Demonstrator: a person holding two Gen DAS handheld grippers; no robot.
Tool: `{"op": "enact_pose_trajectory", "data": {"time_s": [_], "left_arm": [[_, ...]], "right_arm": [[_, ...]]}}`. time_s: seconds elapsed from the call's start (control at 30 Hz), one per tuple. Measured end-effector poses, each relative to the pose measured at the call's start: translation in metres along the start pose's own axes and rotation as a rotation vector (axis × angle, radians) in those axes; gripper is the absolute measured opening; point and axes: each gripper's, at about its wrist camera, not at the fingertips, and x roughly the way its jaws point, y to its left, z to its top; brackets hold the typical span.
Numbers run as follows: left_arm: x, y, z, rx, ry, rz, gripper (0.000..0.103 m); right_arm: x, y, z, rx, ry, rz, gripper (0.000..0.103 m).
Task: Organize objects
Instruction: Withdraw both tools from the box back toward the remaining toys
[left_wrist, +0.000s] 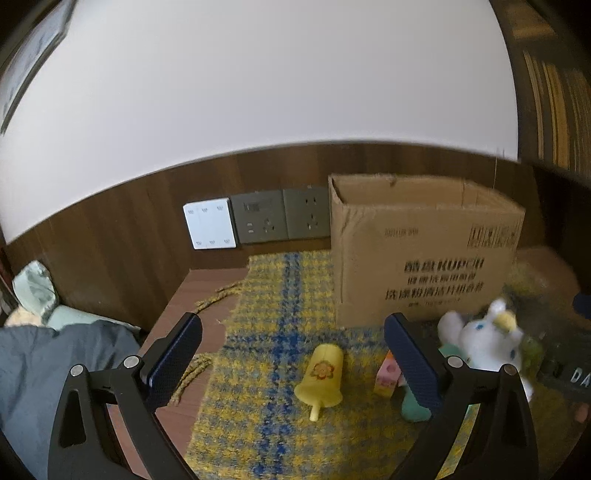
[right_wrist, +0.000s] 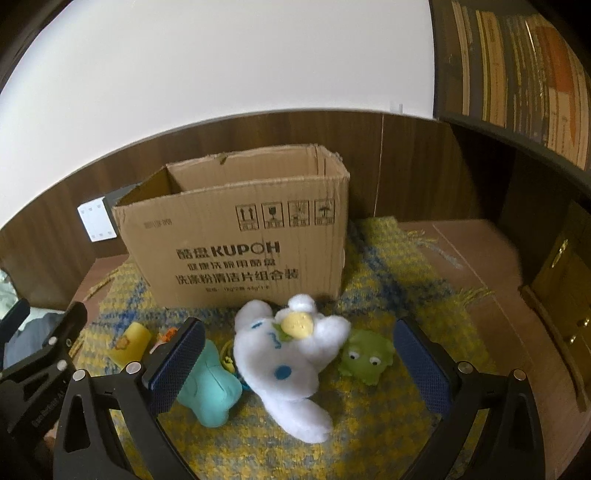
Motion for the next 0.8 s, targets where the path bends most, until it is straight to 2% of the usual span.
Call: {"op": "enact_pose_trajectory", "data": {"time_s": [0.43,0.8], "left_arm": [[0.033,-0.009,-0.018,0.033,0.101,-0.051,0.103],[0.065,-0.003,-0.030,-0.023,0.192,-0.089,0.103]], "right_arm": [[0.021,0.004,-0.013,-0.007,0.057,0.002,0.102],[0.042,0.006,-0.012,0.005,0.114,0.013,0.102]]}}
